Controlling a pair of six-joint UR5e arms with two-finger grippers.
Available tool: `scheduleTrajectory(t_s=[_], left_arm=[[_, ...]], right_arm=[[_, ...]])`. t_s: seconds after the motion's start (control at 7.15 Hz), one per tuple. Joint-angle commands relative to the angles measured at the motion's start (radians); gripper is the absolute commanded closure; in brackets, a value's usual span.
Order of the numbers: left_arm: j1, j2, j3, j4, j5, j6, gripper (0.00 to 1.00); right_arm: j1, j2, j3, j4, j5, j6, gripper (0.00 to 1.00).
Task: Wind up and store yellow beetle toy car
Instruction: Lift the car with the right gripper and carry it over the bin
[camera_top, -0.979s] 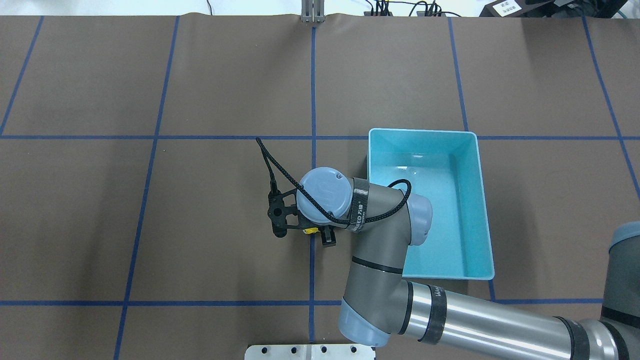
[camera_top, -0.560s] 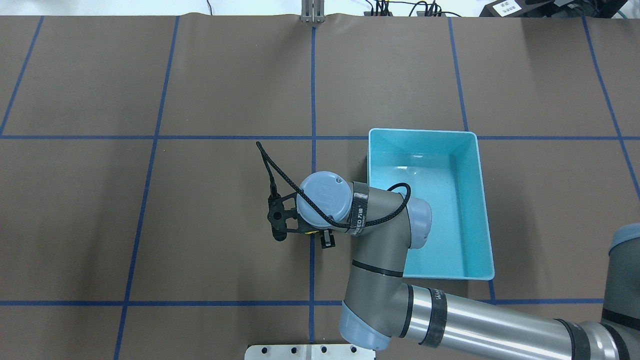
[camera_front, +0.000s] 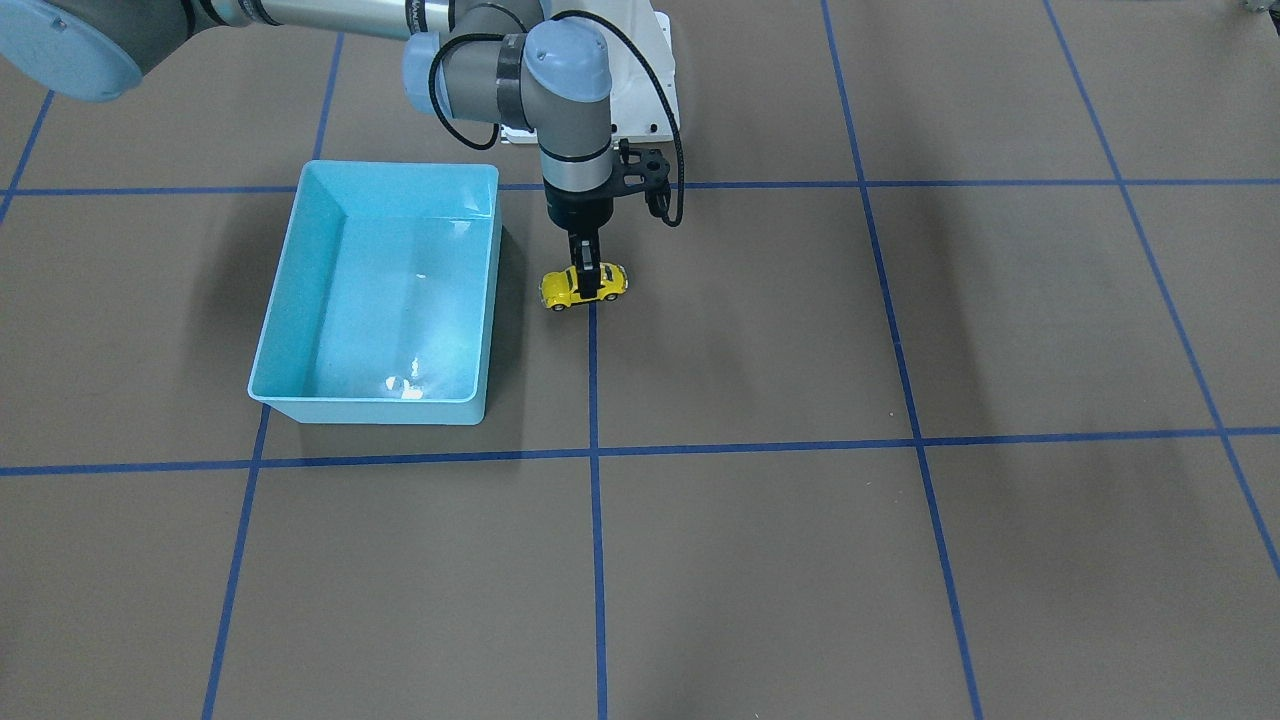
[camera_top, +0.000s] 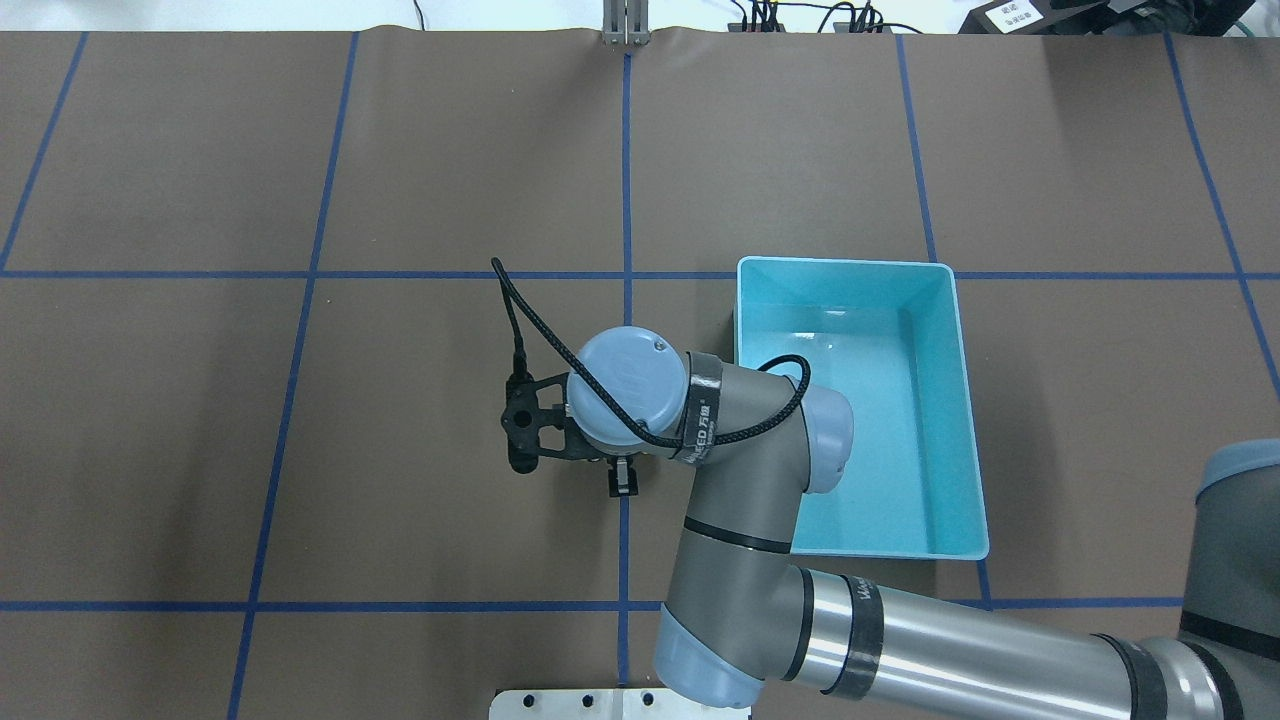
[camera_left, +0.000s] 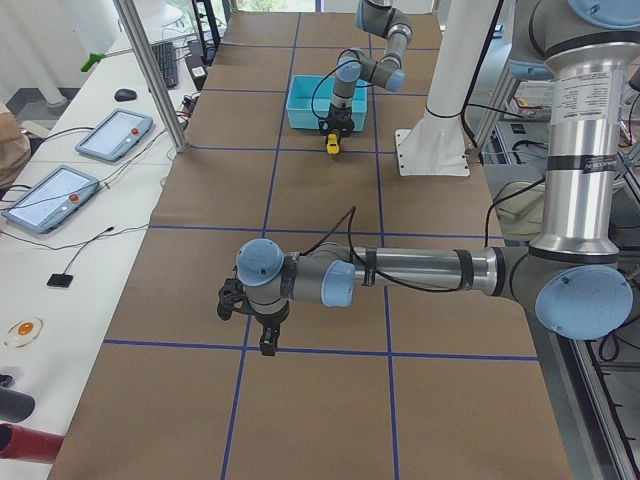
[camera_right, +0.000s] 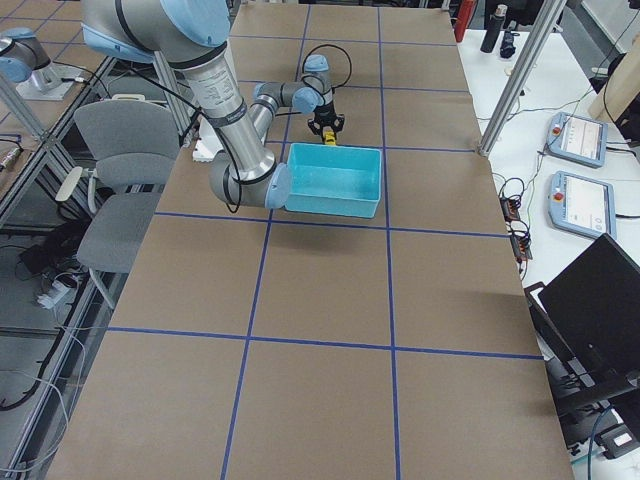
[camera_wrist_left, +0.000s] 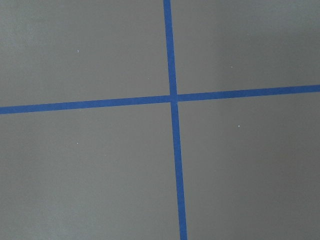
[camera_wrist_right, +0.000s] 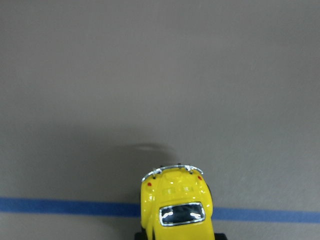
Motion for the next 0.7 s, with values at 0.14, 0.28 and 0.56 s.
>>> scheduleTrajectory(t_s=[0.14,0.28,0.56], left_arm=[[0.000,-0.009,0.004,0.000,0.000,0.000,0.00],[0.000,-0.009,0.007,0.000,0.000,0.000,0.00],[0.000,-0.010,0.006,0.000,0.000,0.000,0.00]], right_arm=[[0.104,0.136,0.165,-0.281,0.080,0.002,1.00],[0.191,0.108,0.236,-0.349,0.091,-0.017,1.00],[0.298,-0.065,0.394,-0.368,0.155,-0.120,1.00]])
